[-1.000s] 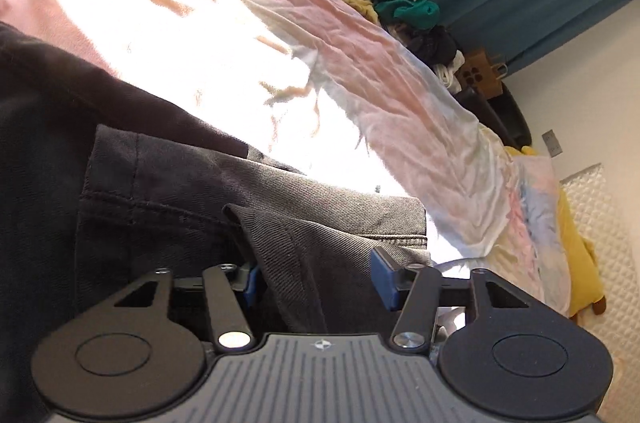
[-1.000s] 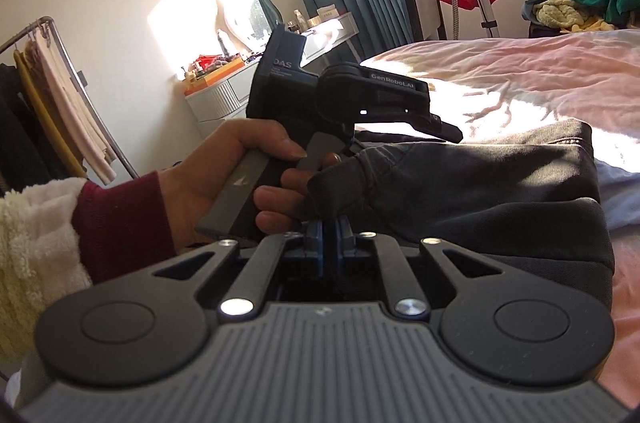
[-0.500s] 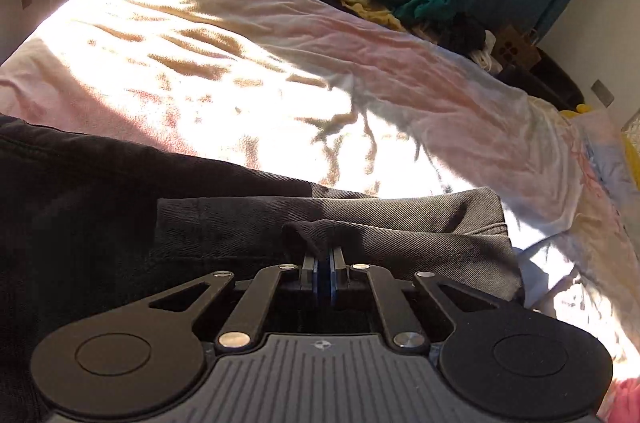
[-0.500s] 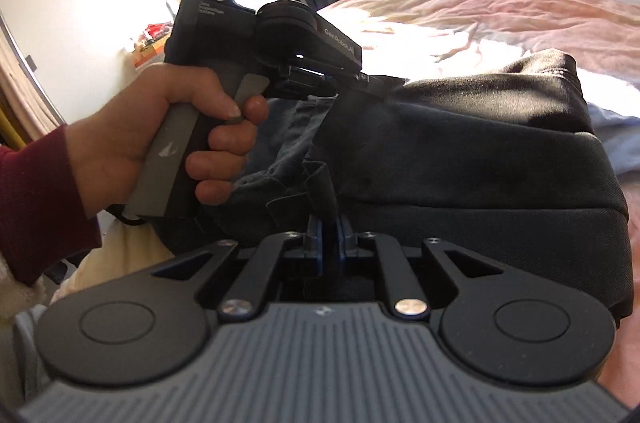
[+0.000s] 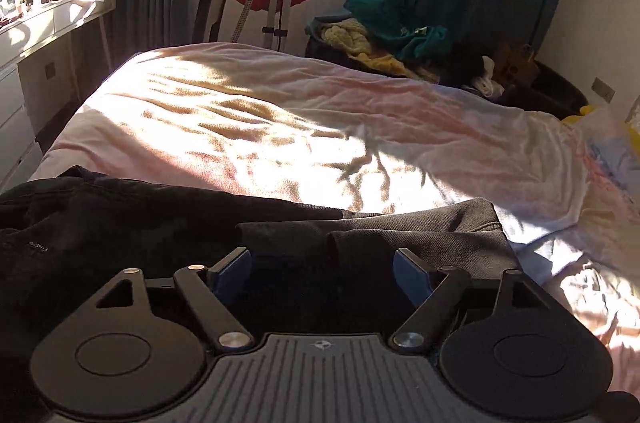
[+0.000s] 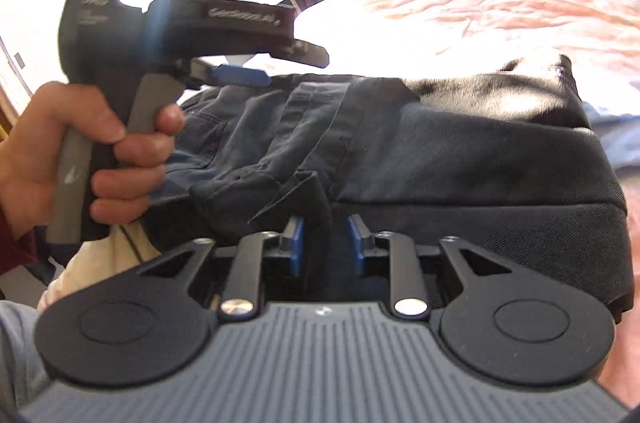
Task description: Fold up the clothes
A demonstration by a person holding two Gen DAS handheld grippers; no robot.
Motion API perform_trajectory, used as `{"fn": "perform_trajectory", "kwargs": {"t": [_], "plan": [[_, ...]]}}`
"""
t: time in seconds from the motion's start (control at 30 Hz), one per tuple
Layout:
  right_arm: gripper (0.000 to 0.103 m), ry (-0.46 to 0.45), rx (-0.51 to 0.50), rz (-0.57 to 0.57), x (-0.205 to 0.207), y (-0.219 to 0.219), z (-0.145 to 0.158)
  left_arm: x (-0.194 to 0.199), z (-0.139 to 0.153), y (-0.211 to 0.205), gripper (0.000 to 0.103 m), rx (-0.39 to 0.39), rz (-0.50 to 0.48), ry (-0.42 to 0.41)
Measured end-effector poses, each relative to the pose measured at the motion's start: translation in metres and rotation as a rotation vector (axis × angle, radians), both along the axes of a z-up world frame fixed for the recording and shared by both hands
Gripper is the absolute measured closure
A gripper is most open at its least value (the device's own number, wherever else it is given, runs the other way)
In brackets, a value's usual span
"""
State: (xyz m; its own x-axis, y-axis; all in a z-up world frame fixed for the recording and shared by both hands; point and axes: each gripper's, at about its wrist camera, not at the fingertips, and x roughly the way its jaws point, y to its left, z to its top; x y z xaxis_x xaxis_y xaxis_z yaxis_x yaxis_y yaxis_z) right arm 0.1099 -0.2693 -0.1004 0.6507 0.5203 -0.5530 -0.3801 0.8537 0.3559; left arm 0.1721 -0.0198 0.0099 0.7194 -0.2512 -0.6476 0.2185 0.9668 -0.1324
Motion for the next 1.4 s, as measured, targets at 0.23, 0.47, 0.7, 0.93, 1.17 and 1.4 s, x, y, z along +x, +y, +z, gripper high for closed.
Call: {"fn": "perform_trajectory", "kwargs": {"t": [0.23, 0.47, 0.7, 0.93, 1.17, 1.4], "plan": [[0.041, -0.075, 0.045, -0.071, -0.011, -0.014, 0.017, -0.099, 0.036, 0.051, 0.002, 0.028, 0.018, -0.148], [0.020, -0.144, 0.075, -0.111, -0.027, -0.022, 0.034, -0.141, 0.025, 0.118, 0.000, -0.161, 0.103, -0.070], [0.020, -0.200, 0.085, -0.227, -0.027, -0.035, 0.037, -0.152, 0.000, 0.186, 0.000, -0.325, 0.293, 0.004], [0.020, -0.044, -0.057, -0.270, 0.010, -0.026, -0.004, -0.160, -0.017, 0.229, 0.000, -0.504, 0.422, 0.055], [0.018, -0.009, -0.221, -0.125, 0.009, 0.019, -0.025, -0.159, -0.042, 0.260, 0.000, -0.672, 0.514, 0.135], [0.020, 0.042, -0.124, -0.140, 0.009, 0.004, -0.019, -0.145, -0.059, 0.289, 0.003, -0.693, 0.664, 0.141]]}}
